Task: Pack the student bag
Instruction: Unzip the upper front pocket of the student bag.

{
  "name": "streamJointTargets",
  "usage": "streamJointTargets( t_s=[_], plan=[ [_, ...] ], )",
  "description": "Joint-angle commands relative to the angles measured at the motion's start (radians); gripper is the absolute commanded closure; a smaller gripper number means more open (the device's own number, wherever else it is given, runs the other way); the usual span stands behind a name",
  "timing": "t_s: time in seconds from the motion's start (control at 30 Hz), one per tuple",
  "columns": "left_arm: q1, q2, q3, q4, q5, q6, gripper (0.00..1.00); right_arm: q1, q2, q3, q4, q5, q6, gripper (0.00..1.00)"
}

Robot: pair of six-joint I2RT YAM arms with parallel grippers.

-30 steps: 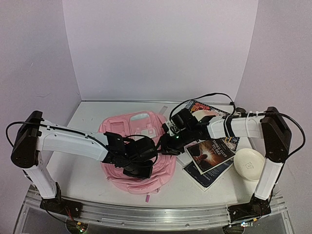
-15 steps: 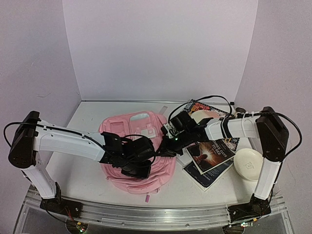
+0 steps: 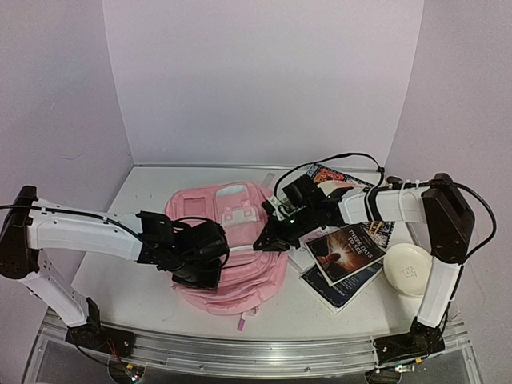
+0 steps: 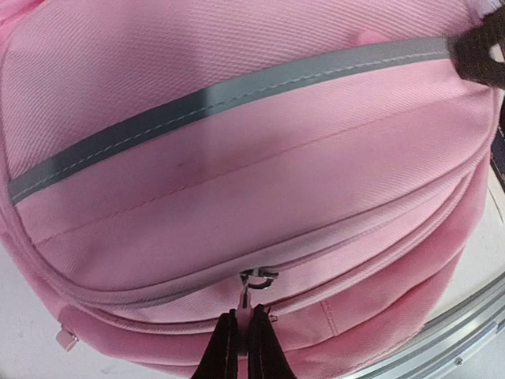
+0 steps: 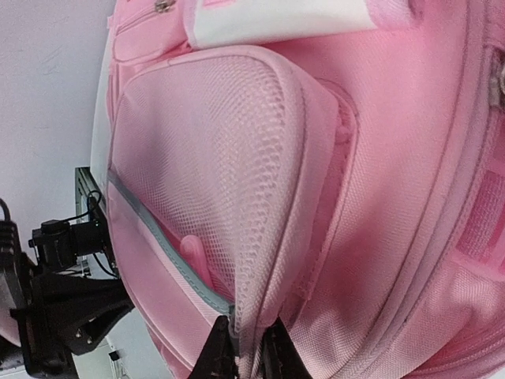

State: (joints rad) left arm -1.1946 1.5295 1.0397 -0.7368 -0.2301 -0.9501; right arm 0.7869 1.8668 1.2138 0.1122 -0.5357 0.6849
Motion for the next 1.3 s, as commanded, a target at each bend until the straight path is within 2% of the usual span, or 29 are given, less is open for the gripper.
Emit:
streamJointTargets(
  t_s=[0.0,0.53,0.77,0.9,0.97,1.1,1.27],
  plan=[
    [0.129,-0.099,-0.071,-0.192,-0.132,-0.012,1.00,-0.028,-0.029,0.044,-0.138,-0.045,-0.087,1.00],
    [0.381,-0.197,-0.142,-0.263,-0.202,0.048,0.91,-0.054,-0.027,0.111,-0.211,-0.196,-0.180,1.00],
    [0.417,-0.186,-0.095,-0.241,-0.325,0.143,0.91,-0.061,0.002,0.172,-0.257,-0.292,-0.247,1.00],
    [0.418,-0.197,-0.089,-0.152,-0.358,0.235,0.89,-0.061,0.022,0.210,-0.302,-0.317,-0.298,1.00],
    [0.419,-0.189,-0.078,-0.131,-0.371,0.267,0.83,-0.061,0.032,0.224,-0.319,-0.325,-0.313,1.00],
    [0.418,-0.187,-0.068,-0.108,-0.357,0.330,0.59,-0.061,0.050,0.244,-0.328,-0.312,-0.324,1.00],
    [0.417,-0.256,-0.048,-0.070,-0.267,0.430,0.39,-0.061,0.071,0.270,-0.327,-0.280,-0.318,1.00]
  ],
)
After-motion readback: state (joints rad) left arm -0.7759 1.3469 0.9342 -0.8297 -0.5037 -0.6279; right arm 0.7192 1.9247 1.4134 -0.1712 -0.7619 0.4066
